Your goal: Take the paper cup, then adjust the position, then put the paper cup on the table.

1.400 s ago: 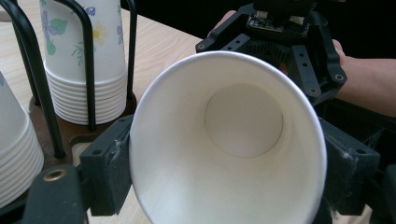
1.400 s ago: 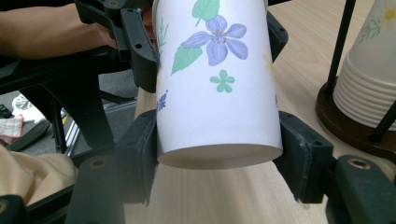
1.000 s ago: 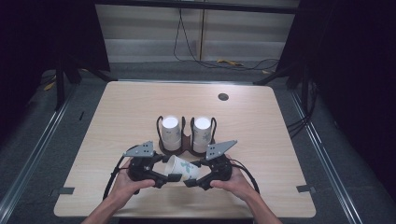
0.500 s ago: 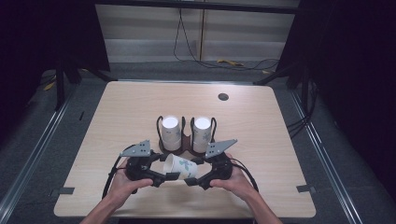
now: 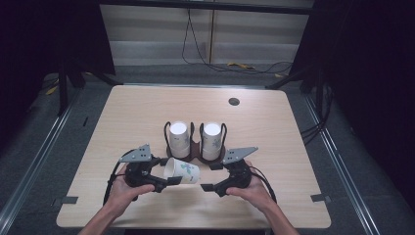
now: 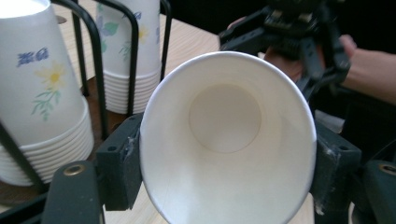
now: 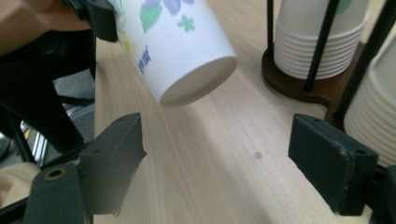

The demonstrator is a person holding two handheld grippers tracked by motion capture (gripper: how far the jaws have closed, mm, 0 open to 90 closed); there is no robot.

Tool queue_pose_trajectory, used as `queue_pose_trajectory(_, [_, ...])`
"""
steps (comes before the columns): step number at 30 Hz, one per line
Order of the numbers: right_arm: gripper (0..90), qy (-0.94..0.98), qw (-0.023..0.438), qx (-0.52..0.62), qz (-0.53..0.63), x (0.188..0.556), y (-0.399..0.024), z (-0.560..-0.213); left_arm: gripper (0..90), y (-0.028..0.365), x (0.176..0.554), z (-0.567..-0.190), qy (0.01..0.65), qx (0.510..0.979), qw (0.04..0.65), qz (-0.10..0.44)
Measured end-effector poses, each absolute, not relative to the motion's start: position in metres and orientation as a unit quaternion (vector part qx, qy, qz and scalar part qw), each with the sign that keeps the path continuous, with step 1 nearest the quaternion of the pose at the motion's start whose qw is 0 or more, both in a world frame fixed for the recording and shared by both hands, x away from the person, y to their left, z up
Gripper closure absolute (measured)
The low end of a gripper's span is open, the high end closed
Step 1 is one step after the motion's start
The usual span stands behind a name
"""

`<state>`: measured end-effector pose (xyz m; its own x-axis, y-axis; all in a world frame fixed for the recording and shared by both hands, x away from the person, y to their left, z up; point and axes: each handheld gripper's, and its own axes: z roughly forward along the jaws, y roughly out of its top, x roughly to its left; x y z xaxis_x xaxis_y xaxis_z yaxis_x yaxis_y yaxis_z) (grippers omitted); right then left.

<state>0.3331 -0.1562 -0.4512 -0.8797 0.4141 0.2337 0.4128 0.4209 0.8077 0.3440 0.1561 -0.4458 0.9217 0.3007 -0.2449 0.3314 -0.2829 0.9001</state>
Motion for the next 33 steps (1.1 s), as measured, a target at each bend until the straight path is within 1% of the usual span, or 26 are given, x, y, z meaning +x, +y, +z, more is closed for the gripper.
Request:
queue_pose_trajectory(7, [19.5, 0.835, 0.014, 0.255, 0.488, 0.330, -0.163, -0.450, 26.0, 0.164, 0.345, -0.445, 0.213, 0.800, 0.561, -0.001])
queue_pose_trajectory(12, [21.4, 0.830, 0.025, 0.266, 0.489, 0.331, -0.168, -0.449, 26.1, 0.173, 0.348, -0.442, 0.223, 0.803, 0.553, 0.020])
queue_pose_trajectory(23, [22.0, 0.820, 0.048, 0.289, 0.492, 0.334, -0.176, -0.448, 26.1, 0.189, 0.356, -0.439, 0.245, 0.796, 0.552, 0.035])
queue_pose_trajectory(33, [22.1, 0.814, 0.057, 0.301, 0.493, 0.334, -0.183, -0.448, 26.1, 0.204, 0.358, -0.437, 0.264, 0.798, 0.538, 0.056])
